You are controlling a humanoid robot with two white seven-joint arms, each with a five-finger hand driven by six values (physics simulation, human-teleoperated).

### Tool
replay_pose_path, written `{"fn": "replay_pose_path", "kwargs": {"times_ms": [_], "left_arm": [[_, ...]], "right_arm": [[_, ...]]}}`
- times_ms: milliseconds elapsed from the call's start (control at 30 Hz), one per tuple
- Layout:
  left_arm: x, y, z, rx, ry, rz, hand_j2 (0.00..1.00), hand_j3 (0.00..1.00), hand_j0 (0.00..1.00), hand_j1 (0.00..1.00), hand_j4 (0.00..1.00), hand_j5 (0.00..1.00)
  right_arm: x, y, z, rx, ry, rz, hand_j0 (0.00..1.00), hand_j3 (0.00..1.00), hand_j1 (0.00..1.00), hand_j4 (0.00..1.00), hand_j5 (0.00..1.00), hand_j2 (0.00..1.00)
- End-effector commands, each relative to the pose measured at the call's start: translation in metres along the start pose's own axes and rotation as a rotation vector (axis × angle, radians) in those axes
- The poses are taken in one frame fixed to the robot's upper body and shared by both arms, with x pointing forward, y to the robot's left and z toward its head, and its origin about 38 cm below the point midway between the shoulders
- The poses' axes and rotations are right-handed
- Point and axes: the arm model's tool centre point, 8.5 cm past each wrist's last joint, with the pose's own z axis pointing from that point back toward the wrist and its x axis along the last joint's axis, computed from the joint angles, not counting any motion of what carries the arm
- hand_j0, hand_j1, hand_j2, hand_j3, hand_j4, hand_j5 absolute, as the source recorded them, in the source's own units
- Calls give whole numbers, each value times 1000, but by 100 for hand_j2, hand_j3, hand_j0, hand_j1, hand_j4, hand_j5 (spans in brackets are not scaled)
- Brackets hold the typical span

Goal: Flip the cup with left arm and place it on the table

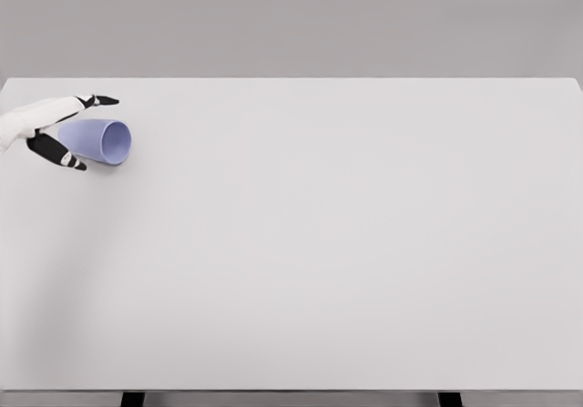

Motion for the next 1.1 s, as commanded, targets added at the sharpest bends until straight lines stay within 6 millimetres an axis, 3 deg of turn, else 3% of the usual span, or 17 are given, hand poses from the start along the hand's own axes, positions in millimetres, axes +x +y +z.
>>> {"fn": "replay_pose_path", "kwargs": {"times_ms": [0,633,967,1067], "left_arm": [[-5,-10,-6,-23,22,8,100,100,100,100,100,100],[-5,-10,-39,-61,79,-19,100,100,100,100,100,100],[-5,-14,-41,-78,86,-32,99,99,99,99,99,99],[-4,-13,-41,-76,86,-32,93,93,93,93,93,93]], "right_arm": [[0,0,0,0,0,0,100,100,100,100,100,100],[0,0,0,0,-1,0,100,100,100,100,100,100],[0,0,0,0,-1,0,100,100,100,100,100,100],[0,0,0,0,-1,0,100,100,100,100,100,100]]}}
